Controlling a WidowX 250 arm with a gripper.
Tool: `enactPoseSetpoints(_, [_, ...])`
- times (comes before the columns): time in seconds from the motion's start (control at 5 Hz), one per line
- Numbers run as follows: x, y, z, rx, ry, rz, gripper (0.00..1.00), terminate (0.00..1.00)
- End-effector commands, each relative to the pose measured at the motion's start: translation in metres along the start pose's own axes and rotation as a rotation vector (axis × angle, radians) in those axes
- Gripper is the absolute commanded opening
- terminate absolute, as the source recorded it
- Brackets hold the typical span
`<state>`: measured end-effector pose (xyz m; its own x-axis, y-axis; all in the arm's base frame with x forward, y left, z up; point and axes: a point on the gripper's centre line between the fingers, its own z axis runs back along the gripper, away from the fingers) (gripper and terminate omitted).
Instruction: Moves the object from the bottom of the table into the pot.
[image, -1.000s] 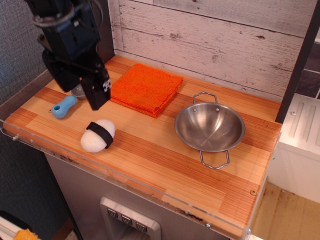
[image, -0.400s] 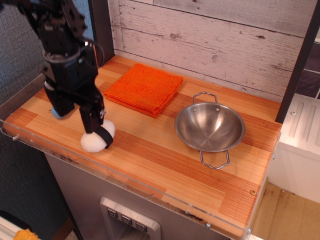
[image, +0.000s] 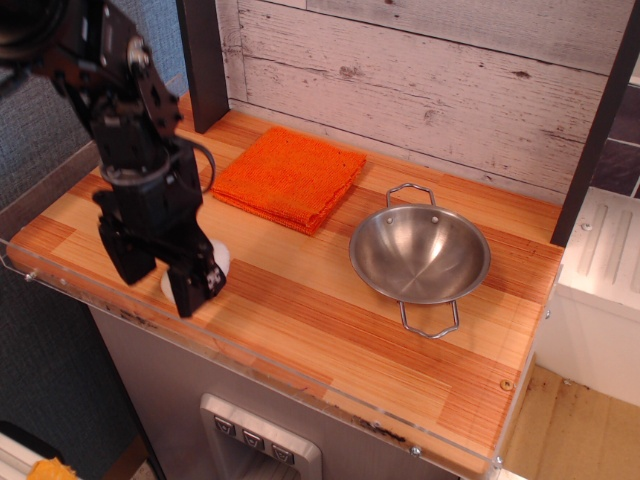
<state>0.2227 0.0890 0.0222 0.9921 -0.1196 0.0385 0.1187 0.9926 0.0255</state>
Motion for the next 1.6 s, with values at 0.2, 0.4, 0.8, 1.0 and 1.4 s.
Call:
enactPoseSetpoints(0.2, [0.02, 0.004, -0.01, 0.015, -0.064, 0.038, 1.0, 0.0])
enactPoseSetpoints(0.4, [0.022, 0.002, -0.013, 0.017, -0.063, 0.024, 0.0, 0.0])
enactPoseSetpoints(0.8, [0.026, -0.007, 0.035, -0.038, -0.115, 0.041, 0.0, 0.0])
enactPoseSetpoints(1.0, [0.044, -0.026, 0.085, -0.037, -0.203, 0.116, 0.0, 0.0])
enactPoseSetpoints(1.4, [0.089, -0.104, 0.107, -0.07, -0.239, 0.095, 0.0, 0.0])
